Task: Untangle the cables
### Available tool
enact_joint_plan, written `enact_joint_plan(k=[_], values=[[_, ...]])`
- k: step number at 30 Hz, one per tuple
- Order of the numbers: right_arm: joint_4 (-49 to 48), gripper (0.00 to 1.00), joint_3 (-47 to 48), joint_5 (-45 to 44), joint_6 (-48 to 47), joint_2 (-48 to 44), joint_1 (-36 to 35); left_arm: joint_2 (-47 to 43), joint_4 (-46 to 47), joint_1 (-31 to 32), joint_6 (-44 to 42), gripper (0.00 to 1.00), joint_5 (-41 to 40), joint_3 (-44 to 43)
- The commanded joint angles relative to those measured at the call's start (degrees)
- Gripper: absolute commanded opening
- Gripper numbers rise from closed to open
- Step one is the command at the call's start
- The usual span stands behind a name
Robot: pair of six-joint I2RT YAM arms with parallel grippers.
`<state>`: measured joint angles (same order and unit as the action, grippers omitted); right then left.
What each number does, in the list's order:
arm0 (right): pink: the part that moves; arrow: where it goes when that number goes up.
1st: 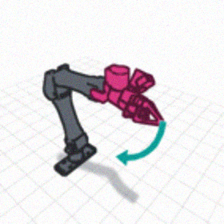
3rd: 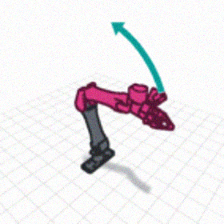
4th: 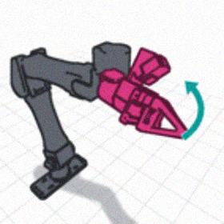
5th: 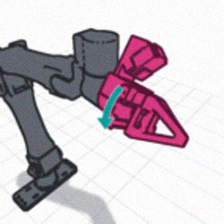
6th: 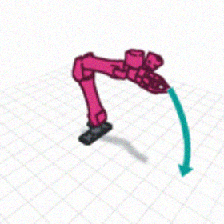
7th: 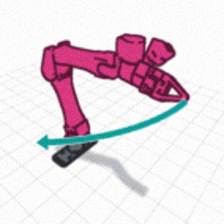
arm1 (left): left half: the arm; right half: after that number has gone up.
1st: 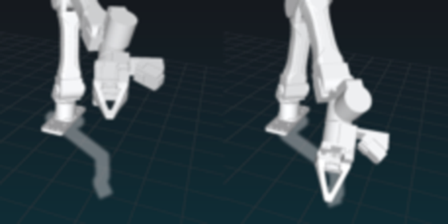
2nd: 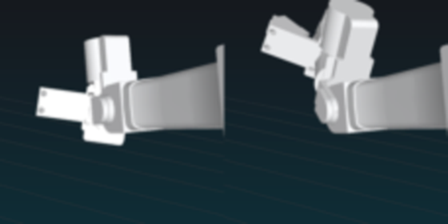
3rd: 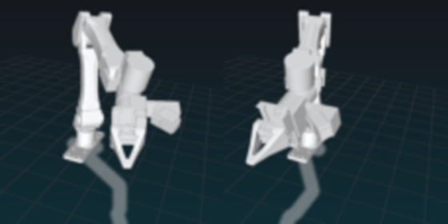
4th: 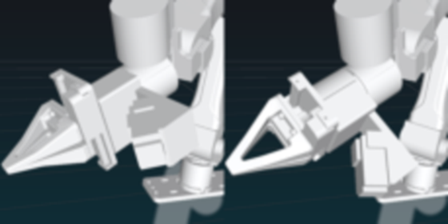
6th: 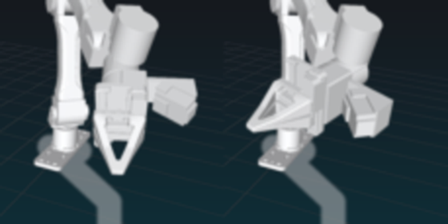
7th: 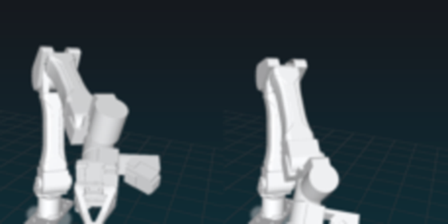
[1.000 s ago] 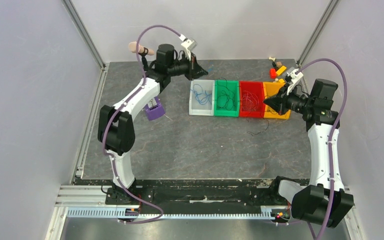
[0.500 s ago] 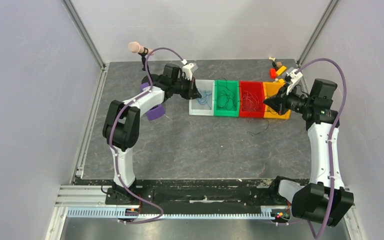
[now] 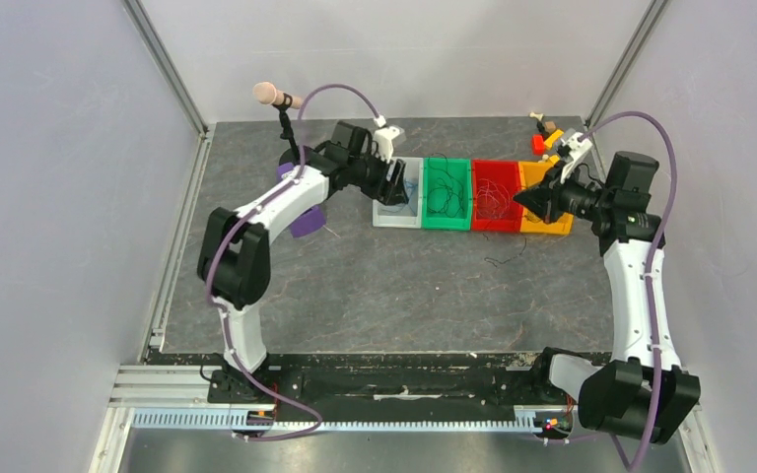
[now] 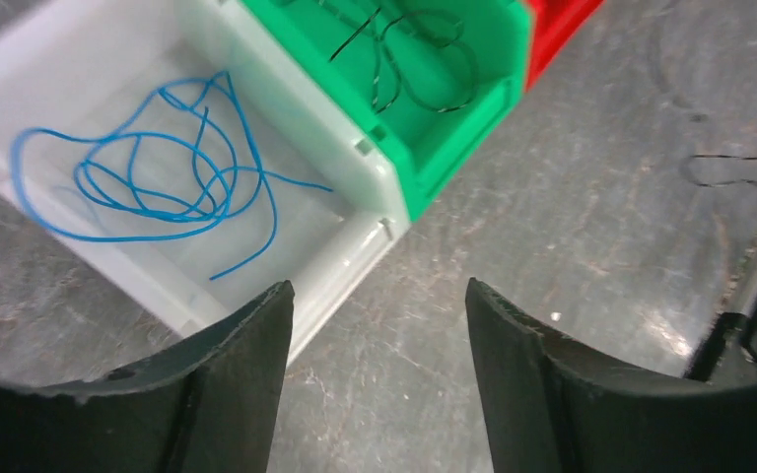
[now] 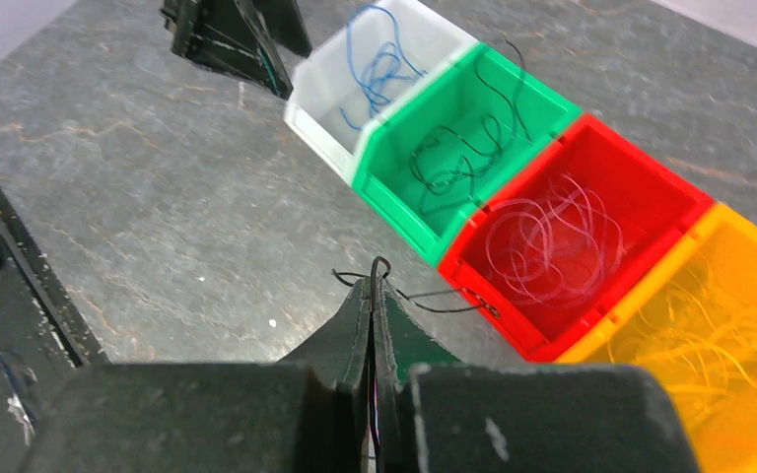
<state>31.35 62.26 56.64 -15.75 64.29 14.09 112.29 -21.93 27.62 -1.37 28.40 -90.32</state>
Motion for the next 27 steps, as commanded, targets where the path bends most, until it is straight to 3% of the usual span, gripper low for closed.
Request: enact_joint_plan(k=[1,8,13,22,27], values=[[-7.5,0.00,0.6,0.5,6.8,-1.4,-4.9,-15.2,4.3,-1.9,-3.8,0.73,6.6,3.0],[-22.6,0.00,0.7,-0.1,24.5,-2.7,-17.6,-32.6,10.8,-2.1,-2.2,0.76,15.3,21.1],[-34.5,0.00,-3.8,0.3,33.6,-4.0,-23.3,-39.9,16.2,-1.2,2.2,0.77,20.3,29.7],[-38.0,0.00,-2.9,-0.7,36.8,-3.4,-29.0,-41.0,34.6,3.4,22.2,0.79,15.9,41.7],[-35.7,0.00,-3.1,-0.5,34.6,-3.1,-30.4,-36.8,40.2,3.5,23.5,0.79,16.2,39.9]])
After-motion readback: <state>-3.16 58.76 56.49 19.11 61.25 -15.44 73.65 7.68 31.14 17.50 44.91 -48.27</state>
